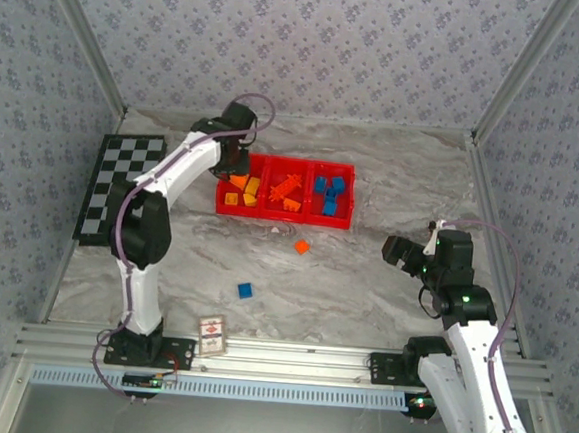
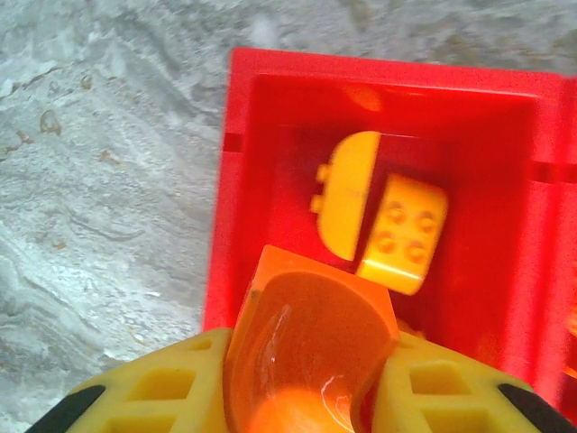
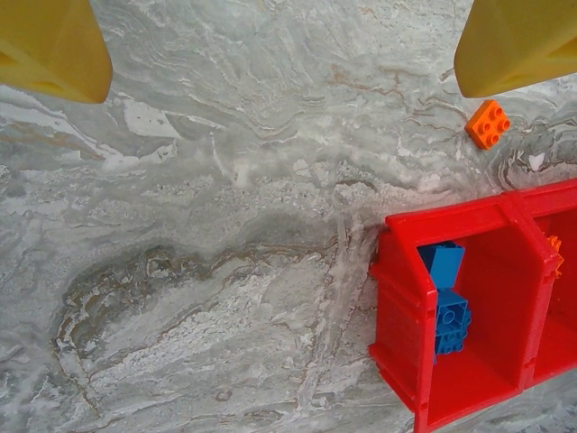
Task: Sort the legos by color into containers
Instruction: Place the lego in the container.
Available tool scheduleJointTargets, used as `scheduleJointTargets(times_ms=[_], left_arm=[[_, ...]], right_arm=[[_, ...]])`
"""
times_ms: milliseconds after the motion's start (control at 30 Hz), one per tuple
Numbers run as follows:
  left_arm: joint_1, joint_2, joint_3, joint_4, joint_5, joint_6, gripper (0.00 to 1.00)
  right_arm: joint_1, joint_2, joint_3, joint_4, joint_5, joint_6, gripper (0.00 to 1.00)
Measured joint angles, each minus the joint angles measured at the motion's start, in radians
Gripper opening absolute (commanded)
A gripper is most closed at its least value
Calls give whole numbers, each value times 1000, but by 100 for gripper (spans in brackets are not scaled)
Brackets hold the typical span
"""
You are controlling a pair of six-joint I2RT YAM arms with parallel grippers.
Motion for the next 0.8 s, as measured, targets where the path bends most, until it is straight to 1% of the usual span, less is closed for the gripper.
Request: scheduleJointTargets(times_ms=[67, 167, 233, 367, 567, 700, 800], left_arm=[[16, 39, 41, -1, 5, 18, 27], [20, 92, 112, -7, 12, 44, 26], [20, 108, 130, -7, 18, 55, 26], [18, 107, 130, -10, 35, 60, 26], [13, 63, 65, 14, 121, 37, 28], [-20, 59, 70, 24, 161, 29, 29], [-65, 64, 109, 13, 177, 29, 29]], right_arm=[[-1, 0, 0, 0, -3, 0, 100], [-3, 0, 0, 0, -6, 0, 100], [-3, 0, 0, 0, -6, 0, 100], [-6, 0, 0, 0, -6, 0, 100], [-11, 4, 0, 0, -6, 0, 100], [-17, 7, 0, 0, -6, 0, 100], [-20, 10, 0, 0, -6, 0, 100]])
